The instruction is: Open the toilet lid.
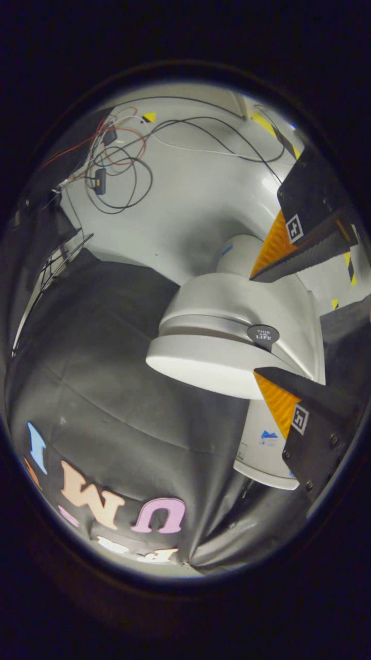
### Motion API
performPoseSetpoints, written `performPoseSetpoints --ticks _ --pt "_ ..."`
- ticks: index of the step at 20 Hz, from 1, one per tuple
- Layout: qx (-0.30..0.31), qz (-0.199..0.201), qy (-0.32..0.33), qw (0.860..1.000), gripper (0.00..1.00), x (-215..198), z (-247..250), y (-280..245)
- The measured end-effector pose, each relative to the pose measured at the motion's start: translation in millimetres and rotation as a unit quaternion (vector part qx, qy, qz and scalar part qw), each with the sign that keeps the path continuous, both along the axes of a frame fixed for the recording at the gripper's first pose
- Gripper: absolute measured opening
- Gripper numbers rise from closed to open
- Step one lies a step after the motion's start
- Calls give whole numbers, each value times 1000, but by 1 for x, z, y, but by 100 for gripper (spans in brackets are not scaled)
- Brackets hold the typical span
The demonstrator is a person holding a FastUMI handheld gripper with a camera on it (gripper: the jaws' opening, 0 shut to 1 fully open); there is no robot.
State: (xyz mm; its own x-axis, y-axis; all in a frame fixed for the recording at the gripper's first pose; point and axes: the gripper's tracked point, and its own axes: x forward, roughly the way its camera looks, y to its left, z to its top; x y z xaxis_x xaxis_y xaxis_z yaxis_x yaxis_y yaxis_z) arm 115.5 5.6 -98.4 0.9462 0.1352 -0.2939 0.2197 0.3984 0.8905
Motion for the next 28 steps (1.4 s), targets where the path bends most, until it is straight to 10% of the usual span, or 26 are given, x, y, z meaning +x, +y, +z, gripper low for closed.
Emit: performPoseSetpoints --ticks 12,17,19,28 --pt "156 25 -37 987 72 26 21 27" --pt "116 23 -6 993 61 27 4 32" --pt "141 6 -7 990 1 24 4 27" --pt "105 44 -80 990 1 24 53 40"
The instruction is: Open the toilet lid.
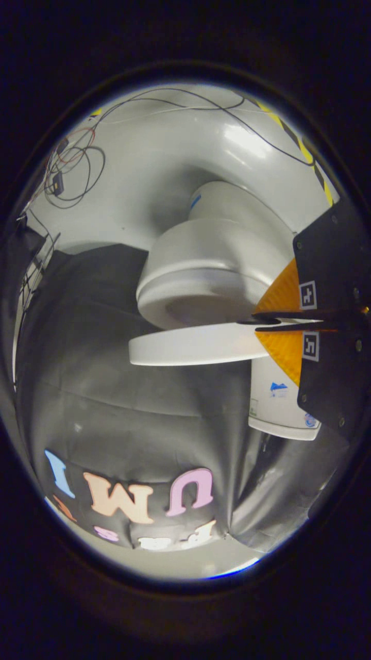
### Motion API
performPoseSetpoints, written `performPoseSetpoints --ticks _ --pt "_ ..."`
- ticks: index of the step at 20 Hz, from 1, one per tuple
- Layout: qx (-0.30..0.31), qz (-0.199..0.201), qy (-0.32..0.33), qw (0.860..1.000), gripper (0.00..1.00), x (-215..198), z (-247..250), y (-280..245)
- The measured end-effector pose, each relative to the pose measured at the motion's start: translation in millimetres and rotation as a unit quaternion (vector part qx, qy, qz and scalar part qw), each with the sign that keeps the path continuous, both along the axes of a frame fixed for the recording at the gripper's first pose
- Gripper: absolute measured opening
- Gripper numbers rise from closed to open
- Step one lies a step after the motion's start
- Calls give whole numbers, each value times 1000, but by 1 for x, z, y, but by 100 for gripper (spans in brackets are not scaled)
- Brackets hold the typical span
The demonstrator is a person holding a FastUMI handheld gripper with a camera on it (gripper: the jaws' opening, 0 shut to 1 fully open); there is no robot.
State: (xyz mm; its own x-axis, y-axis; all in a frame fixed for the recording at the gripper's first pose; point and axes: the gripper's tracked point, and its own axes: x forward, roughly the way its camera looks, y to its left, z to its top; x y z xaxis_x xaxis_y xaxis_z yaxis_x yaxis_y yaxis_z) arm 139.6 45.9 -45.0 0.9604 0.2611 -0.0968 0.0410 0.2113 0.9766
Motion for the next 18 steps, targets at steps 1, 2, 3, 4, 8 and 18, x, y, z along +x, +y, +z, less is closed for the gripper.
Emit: performPoseSetpoints --ticks 1,2,3,4,8,18 --pt "-9 3 -10 1000 1 0 7 1" --pt "-20 5 -17 1000 1 0 13 2" --pt "-32 6 -20 999 1 -1 17 3" --pt "-41 6 -21 999 1 -3 19 4" --pt "-61 5 -20 998 1 -5 30 8" --pt "-240 27 -80 967 2 -15 100 40"
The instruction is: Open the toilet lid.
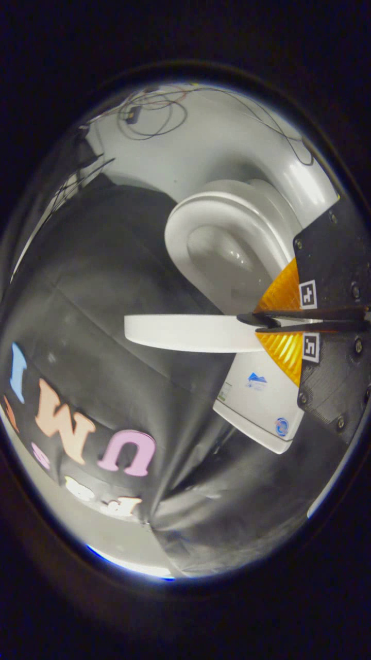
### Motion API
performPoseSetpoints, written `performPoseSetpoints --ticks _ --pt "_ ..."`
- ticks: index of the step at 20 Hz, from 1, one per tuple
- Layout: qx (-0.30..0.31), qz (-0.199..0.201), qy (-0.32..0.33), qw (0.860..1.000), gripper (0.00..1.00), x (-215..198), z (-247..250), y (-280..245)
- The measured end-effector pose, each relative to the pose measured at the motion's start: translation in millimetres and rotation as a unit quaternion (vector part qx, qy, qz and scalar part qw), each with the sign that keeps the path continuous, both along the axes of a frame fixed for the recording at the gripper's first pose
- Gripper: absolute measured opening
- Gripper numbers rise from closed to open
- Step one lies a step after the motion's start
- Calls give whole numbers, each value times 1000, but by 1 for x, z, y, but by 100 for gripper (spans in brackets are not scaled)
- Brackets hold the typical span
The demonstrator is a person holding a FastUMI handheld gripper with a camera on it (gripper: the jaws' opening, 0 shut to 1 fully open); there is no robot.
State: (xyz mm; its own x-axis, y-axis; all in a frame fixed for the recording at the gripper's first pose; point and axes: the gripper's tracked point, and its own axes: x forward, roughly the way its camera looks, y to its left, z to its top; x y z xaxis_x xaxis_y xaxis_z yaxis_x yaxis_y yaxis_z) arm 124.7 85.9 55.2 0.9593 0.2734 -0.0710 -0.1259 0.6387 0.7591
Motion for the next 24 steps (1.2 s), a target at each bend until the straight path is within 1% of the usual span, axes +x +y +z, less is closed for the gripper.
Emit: performPoseSetpoints --ticks 3,5,7,8,11,16,21,24 --pt "-99 -12 -12 995 3 -1 13 8" --pt "-136 -19 -17 990 3 -2 22 11" --pt "-139 -22 -17 990 3 -7 25 11" --pt "-141 -24 -14 990 5 -5 25 11" --pt "-157 -24 -19 987 6 -5 32 16" --pt "-218 -37 -29 975 5 -9 44 27" --pt "-236 -57 -38 969 5 -13 57 39" --pt "-251 -62 -38 965 5 -13 62 47"
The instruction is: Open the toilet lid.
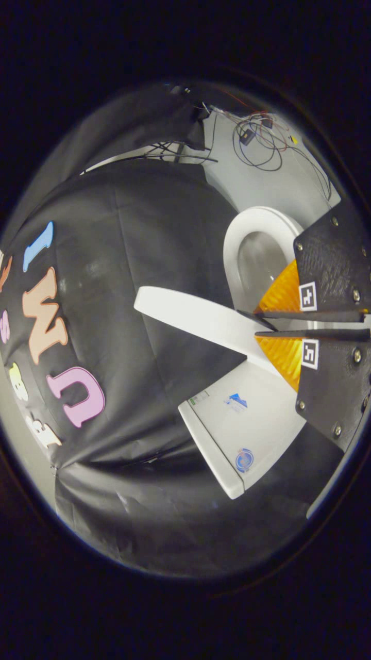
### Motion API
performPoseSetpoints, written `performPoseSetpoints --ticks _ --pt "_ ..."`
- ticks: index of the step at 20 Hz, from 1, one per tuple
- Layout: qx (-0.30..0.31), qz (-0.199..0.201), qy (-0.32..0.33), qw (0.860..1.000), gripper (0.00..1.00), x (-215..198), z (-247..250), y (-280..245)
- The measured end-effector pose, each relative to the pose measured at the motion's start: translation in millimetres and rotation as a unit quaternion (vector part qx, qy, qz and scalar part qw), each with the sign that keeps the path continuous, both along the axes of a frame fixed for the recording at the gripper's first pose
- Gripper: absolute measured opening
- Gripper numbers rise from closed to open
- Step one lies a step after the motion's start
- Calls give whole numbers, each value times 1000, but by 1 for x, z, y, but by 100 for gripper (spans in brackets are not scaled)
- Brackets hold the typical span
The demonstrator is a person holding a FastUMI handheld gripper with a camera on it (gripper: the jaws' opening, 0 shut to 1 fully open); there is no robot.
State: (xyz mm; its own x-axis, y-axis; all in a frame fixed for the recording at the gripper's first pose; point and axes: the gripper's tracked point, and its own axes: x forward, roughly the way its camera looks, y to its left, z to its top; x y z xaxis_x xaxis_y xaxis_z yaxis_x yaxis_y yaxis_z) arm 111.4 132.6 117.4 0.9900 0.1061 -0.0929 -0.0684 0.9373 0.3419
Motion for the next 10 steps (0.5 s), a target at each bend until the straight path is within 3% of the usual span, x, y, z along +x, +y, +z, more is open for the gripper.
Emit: performPoseSetpoints --ticks 7,10 --pt "-26 -15 -5 1000 5 -1 17 18" --pt "-46 -59 17 997 6 -2 15 17"
